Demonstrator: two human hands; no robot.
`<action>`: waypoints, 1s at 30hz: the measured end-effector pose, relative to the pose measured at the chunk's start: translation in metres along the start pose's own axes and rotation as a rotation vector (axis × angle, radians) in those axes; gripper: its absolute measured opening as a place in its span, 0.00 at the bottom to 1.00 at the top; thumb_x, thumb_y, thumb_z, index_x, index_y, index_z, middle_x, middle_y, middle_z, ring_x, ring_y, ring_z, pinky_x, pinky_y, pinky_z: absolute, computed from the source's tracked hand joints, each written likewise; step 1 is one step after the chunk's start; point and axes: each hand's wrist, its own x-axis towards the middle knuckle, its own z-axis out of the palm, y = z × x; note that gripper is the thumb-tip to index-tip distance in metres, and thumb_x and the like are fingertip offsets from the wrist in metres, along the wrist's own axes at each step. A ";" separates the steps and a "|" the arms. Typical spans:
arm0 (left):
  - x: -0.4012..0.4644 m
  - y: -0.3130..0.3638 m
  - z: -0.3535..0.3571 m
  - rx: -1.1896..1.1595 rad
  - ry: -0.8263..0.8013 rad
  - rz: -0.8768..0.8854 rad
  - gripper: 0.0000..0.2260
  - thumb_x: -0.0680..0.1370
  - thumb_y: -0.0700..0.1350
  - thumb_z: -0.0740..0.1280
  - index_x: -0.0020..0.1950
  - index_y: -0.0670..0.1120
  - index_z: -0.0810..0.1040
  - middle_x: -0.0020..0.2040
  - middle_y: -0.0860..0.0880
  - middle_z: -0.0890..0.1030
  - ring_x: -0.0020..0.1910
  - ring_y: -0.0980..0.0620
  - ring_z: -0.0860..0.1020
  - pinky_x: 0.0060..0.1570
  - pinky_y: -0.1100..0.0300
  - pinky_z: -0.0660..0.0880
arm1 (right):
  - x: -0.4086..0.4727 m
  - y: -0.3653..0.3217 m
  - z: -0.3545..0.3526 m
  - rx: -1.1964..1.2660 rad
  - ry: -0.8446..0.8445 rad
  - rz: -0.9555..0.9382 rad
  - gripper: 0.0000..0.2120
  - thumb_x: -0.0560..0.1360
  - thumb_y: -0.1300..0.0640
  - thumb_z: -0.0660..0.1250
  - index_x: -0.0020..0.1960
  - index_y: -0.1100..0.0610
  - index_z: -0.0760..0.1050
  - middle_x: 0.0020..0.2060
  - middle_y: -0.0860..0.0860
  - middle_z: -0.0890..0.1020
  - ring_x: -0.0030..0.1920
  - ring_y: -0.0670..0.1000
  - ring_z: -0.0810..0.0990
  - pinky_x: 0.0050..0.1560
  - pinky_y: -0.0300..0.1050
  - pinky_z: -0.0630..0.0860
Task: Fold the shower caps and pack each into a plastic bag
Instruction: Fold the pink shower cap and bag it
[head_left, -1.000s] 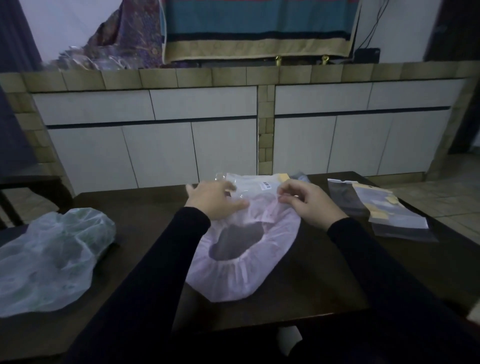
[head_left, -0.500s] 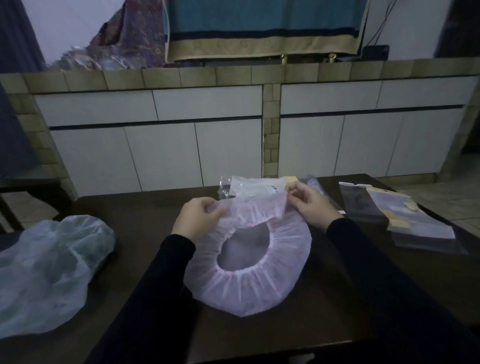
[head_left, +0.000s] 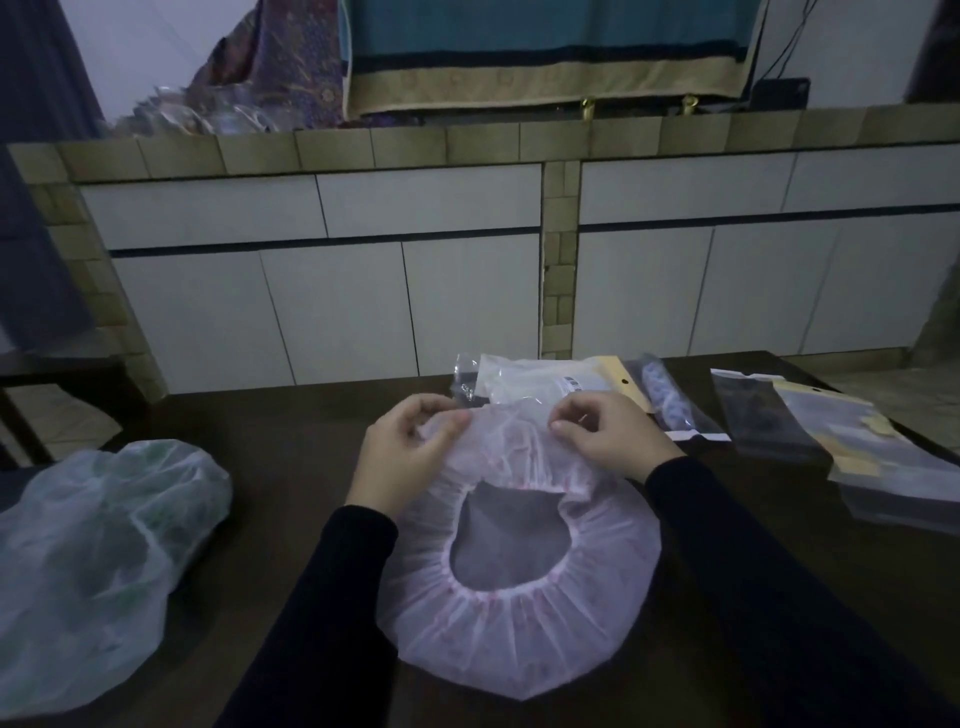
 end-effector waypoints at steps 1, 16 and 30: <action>-0.001 -0.002 -0.002 0.006 -0.062 0.008 0.09 0.70 0.56 0.73 0.39 0.51 0.81 0.37 0.57 0.82 0.37 0.60 0.77 0.38 0.66 0.72 | 0.001 0.002 0.001 -0.008 0.038 0.004 0.04 0.76 0.60 0.67 0.45 0.57 0.81 0.41 0.48 0.83 0.42 0.48 0.79 0.42 0.32 0.73; -0.002 -0.008 -0.011 0.214 0.000 -0.113 0.14 0.77 0.53 0.68 0.32 0.52 0.78 0.25 0.60 0.73 0.28 0.62 0.71 0.32 0.69 0.66 | -0.019 0.000 0.002 0.184 0.079 0.042 0.11 0.75 0.51 0.68 0.46 0.60 0.79 0.40 0.51 0.82 0.42 0.46 0.78 0.44 0.35 0.72; 0.003 0.005 -0.015 -0.081 -0.074 -0.083 0.10 0.77 0.43 0.69 0.36 0.52 0.82 0.31 0.59 0.81 0.32 0.64 0.76 0.38 0.67 0.73 | -0.018 -0.008 -0.001 0.681 0.030 0.083 0.11 0.69 0.52 0.69 0.43 0.61 0.79 0.39 0.52 0.79 0.41 0.47 0.76 0.48 0.40 0.73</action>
